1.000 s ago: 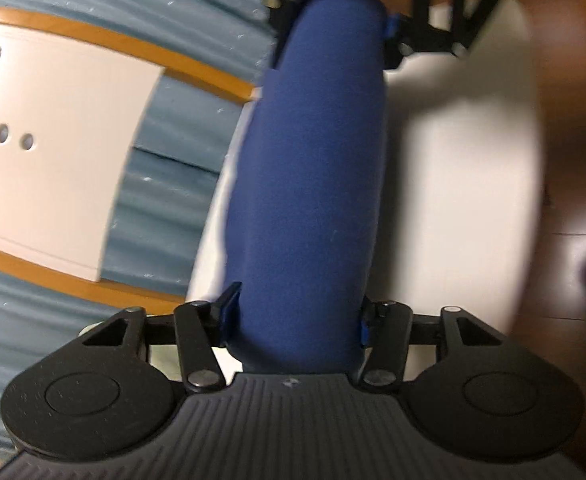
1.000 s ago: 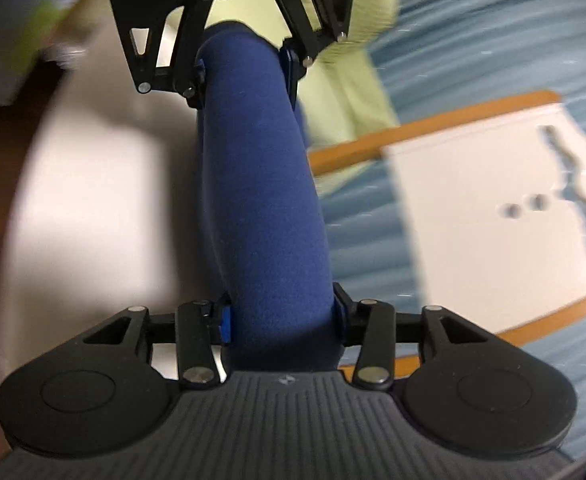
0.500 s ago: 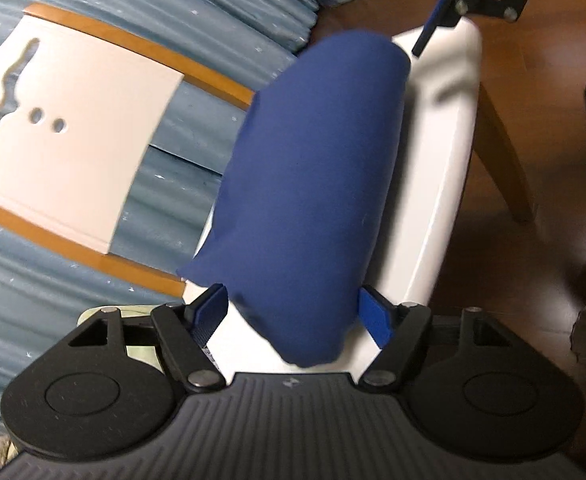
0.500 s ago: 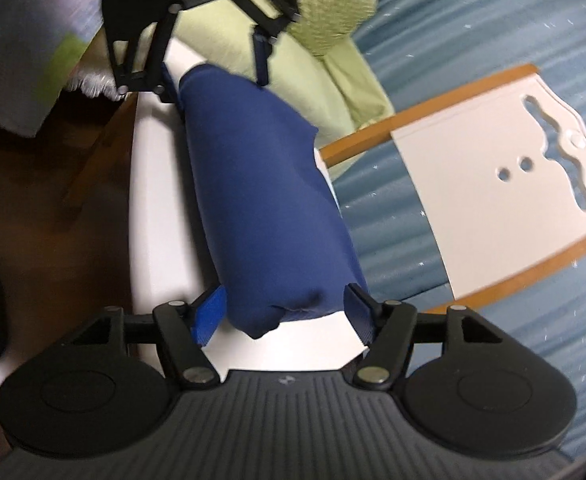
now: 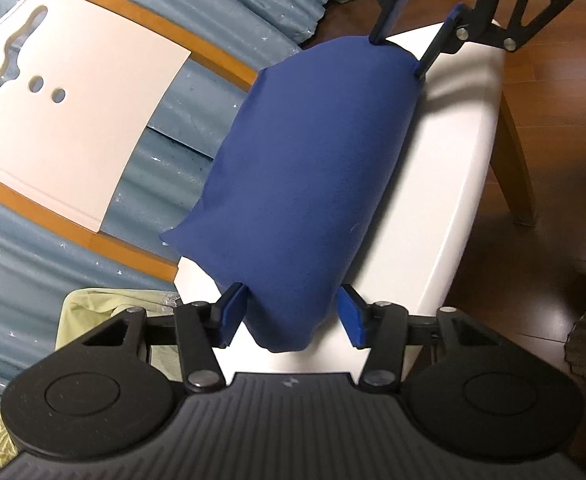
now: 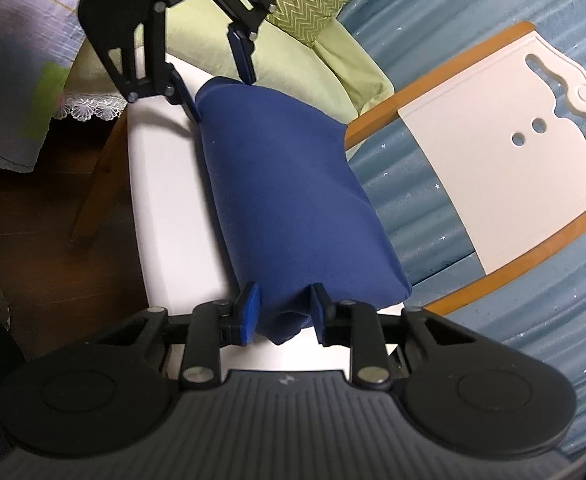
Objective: Fold clothes
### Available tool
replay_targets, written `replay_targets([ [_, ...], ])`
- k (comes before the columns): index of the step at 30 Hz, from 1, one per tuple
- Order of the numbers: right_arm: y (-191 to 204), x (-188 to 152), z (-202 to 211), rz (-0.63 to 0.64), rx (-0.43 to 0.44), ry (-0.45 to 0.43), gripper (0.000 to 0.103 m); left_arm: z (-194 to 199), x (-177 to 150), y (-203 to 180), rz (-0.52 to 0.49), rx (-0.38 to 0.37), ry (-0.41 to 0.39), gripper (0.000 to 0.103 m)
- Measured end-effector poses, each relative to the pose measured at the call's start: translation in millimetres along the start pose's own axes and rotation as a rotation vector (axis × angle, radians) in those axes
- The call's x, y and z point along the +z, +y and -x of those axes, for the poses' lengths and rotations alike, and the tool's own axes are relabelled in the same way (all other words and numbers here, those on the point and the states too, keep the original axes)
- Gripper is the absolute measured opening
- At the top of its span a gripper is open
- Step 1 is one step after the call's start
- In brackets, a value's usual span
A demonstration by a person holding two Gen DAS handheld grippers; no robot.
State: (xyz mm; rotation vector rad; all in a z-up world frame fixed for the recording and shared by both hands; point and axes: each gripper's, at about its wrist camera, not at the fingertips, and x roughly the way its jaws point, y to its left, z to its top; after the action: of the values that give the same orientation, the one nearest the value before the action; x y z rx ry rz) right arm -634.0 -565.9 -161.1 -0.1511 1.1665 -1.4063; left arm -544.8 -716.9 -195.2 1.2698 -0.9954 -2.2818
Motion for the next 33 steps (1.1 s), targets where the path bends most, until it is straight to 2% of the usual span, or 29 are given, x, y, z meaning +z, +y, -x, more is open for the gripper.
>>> replay_targets([
  [2, 0.3, 1.0, -0.5, -0.012, 0.001, 0.003, 0.028, 0.3, -0.2, -1.9, 0.015, 0.013, 0.002, 0.059],
  [4, -1.5, 4.7, 4.5, -0.050, 0.005, 0.003, 0.029, 10.5, -0.8, 0.5, 0.082, 0.031, -0.004, 0.066],
  [6, -5.5, 6.9, 13.2, -0.116, -0.001, -0.002, 0.037, 32.7, -6.3, 4.0, 0.215, 0.046, -0.023, 0.071],
  [8, -10.4, 5.7, 25.0, -0.220, -0.013, -0.009, 0.053, 54.5, -13.8, 5.1, 0.358, 0.044, -0.034, 0.078],
  [9, -11.4, 3.2, 30.8, -0.277, -0.010, -0.011, 0.057, 65.4, -17.6, 4.4, 0.454, 0.042, -0.038, 0.080],
  [11, -13.3, -1.8, 42.7, -0.390, -0.005, -0.015, 0.071, 78.9, -22.6, -0.4, 0.570, 0.044, -0.035, 0.090],
  [12, -11.7, -7.6, 56.0, -0.505, -0.002, -0.023, 0.072, 89.0, -26.2, -6.1, 0.642, 0.049, -0.028, 0.094],
  [13, -10.1, -10.5, 63.7, -0.568, 0.005, -0.031, 0.077, 95.3, -28.0, -8.9, 0.699, 0.056, -0.023, 0.101],
  [14, -5.8, -12.1, 70.5, -0.600, 0.009, -0.031, 0.089, 101.6, -29.8, -11.8, 0.756, 0.062, -0.018, 0.102],
  [16, 2.7, -15.3, 84.2, -0.663, 0.017, -0.029, 0.102, 115.8, -35.7, -16.6, 0.869, 0.068, -0.007, 0.102],
  [19, 15.4, -20.2, 104.6, -0.759, 0.028, -0.027, 0.102, 146.8, -54.2, -22.3, 1.030, 0.088, 0.008, 0.102],
  [24, 17.8, -17.0, 122.9, -0.855, 0.019, 0.005, 0.102, 172.0, -63.3, -31.5, 1.113, 0.074, 0.037, 0.102],
  [27, 19.4, -13.1, 134.9, -0.890, -0.020, 0.017, 0.102, 183.8, -62.1, -33.1, 1.121, 0.079, 0.057, 0.102],
  [33, 20.8, -12.7, 143.7, -0.946, -0.010, 0.028, 0.102, 190.4, -51.8, -34.3, 1.108, 0.054, 0.068, 0.102],
])
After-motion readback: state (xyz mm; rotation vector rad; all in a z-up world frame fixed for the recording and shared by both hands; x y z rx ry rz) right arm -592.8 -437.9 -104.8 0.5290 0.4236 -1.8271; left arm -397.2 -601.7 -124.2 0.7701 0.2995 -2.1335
